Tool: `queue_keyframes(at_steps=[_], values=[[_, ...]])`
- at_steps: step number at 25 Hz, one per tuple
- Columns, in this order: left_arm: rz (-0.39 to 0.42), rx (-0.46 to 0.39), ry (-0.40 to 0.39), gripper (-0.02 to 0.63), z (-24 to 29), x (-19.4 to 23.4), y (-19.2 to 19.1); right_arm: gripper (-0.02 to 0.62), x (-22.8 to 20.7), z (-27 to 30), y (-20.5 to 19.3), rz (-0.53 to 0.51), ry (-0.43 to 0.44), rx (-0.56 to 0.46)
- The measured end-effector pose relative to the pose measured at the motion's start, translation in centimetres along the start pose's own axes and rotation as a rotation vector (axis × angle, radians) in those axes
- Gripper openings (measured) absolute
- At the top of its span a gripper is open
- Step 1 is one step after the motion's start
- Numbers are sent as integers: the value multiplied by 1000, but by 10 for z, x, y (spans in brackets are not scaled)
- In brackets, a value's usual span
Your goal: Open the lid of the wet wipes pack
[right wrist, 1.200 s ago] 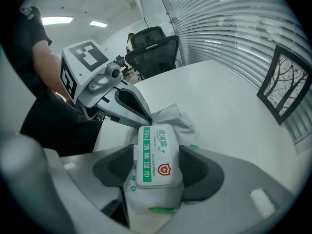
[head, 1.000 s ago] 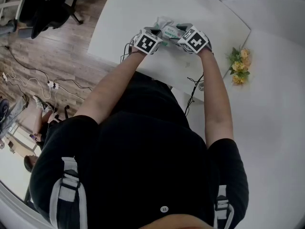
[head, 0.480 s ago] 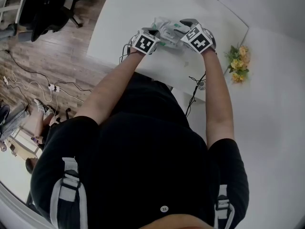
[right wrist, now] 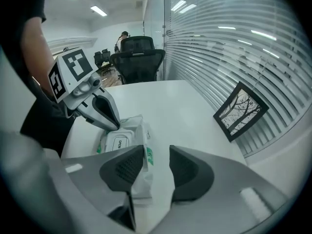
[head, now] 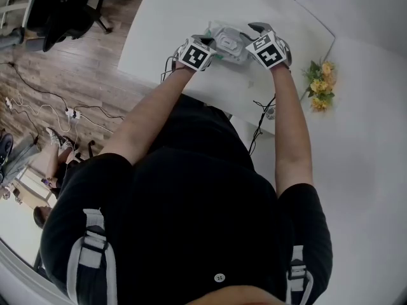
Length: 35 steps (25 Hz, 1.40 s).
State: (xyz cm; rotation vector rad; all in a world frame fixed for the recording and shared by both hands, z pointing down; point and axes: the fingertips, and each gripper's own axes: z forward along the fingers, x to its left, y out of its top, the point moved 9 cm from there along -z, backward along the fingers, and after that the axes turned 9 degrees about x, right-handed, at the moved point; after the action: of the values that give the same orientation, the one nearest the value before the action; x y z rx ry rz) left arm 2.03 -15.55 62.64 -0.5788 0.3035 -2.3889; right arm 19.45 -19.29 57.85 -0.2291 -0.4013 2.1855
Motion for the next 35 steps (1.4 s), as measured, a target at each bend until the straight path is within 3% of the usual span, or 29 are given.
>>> queue_keyframes(at_steps=[13, 29, 35], values=[[9, -15, -22, 8, -14, -3, -4, 177, -4, 0, -4, 35, -41, 7], [79, -269, -51, 8, -92, -40, 2, 178, 24, -51, -24, 102, -121, -158], [141, -403, -50, 8, -136, -58, 5, 178, 47, -92, -35, 153, -144, -295]])
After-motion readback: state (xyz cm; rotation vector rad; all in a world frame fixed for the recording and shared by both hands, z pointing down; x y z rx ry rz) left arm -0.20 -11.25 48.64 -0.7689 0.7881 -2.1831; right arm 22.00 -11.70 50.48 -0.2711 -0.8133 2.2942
